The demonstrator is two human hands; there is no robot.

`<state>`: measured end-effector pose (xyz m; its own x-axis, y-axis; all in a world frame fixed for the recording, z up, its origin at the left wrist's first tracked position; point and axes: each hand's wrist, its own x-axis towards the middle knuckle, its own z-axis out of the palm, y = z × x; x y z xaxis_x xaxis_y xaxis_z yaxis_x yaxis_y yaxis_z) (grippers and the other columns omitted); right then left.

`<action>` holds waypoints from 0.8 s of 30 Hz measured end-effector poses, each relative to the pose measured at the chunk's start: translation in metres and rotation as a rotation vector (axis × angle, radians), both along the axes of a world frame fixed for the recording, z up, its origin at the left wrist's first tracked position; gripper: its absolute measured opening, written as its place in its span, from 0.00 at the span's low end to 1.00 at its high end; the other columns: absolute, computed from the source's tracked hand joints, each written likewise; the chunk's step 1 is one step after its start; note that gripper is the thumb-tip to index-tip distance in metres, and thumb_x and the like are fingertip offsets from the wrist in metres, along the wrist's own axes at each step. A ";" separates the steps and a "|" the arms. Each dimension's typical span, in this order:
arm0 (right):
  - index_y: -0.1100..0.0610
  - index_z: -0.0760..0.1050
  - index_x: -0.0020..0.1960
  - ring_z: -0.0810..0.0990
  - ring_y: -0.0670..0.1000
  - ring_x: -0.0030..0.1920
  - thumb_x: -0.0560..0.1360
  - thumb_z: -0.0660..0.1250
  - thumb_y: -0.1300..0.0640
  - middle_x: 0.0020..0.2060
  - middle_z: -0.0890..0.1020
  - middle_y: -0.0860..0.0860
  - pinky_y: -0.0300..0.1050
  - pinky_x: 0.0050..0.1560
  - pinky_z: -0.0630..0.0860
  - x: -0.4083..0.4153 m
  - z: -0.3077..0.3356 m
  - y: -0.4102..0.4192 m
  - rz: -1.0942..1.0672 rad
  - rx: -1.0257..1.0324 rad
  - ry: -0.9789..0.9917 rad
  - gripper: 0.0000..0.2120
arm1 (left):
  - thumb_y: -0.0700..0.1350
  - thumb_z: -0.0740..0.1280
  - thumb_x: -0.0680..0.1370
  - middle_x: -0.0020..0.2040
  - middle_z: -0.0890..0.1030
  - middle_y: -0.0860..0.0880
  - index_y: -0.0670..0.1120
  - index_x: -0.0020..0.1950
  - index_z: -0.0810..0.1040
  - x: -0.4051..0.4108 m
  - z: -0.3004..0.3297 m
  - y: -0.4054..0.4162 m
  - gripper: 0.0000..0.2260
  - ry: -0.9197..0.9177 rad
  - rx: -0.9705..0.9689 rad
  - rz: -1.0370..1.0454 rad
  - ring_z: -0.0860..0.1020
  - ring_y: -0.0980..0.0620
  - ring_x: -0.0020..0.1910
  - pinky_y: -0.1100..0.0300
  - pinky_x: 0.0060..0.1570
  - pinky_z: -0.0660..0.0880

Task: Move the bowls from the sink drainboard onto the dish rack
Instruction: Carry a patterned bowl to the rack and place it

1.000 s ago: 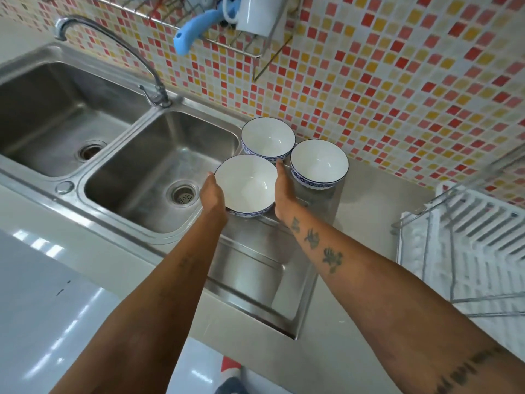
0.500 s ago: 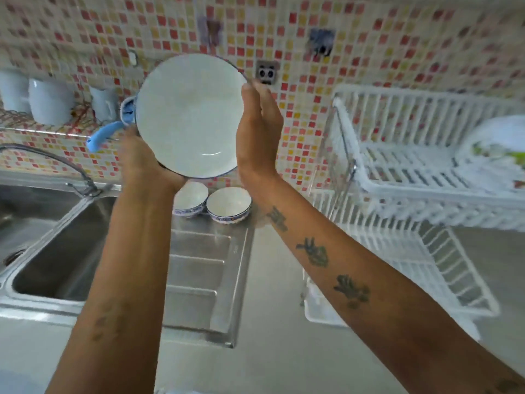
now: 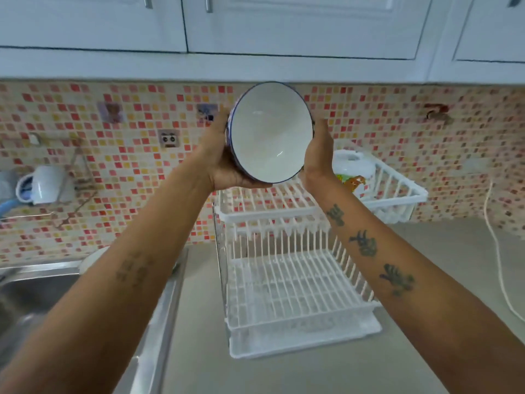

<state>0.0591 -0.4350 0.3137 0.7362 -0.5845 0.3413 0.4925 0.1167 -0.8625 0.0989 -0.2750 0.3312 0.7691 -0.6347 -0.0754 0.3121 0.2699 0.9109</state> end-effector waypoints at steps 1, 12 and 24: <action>0.52 0.76 0.48 0.79 0.56 0.51 0.81 0.49 0.49 0.46 0.81 0.51 0.56 0.58 0.76 -0.002 0.001 -0.004 0.042 -0.005 0.055 0.18 | 0.68 0.58 0.74 0.66 0.77 0.40 0.49 0.68 0.75 -0.003 0.000 -0.007 0.31 -0.012 0.061 0.003 0.76 0.35 0.64 0.34 0.61 0.72; 0.56 0.75 0.41 0.74 0.51 0.32 0.79 0.52 0.37 0.28 0.80 0.52 0.43 0.35 0.71 0.036 -0.023 -0.047 0.338 -0.042 0.595 0.25 | 0.55 0.75 0.71 0.50 0.77 0.44 0.43 0.53 0.69 0.011 -0.044 -0.041 0.22 -0.521 0.491 0.483 0.79 0.49 0.40 0.60 0.33 0.74; 0.57 0.73 0.64 0.84 0.59 0.51 0.71 0.65 0.45 0.53 0.84 0.58 0.59 0.55 0.81 0.041 -0.036 -0.047 0.398 -0.512 0.765 0.25 | 0.55 0.80 0.63 0.61 0.66 0.45 0.44 0.60 0.68 0.006 -0.065 -0.047 0.34 -1.009 0.925 0.438 0.74 0.45 0.56 0.51 0.51 0.80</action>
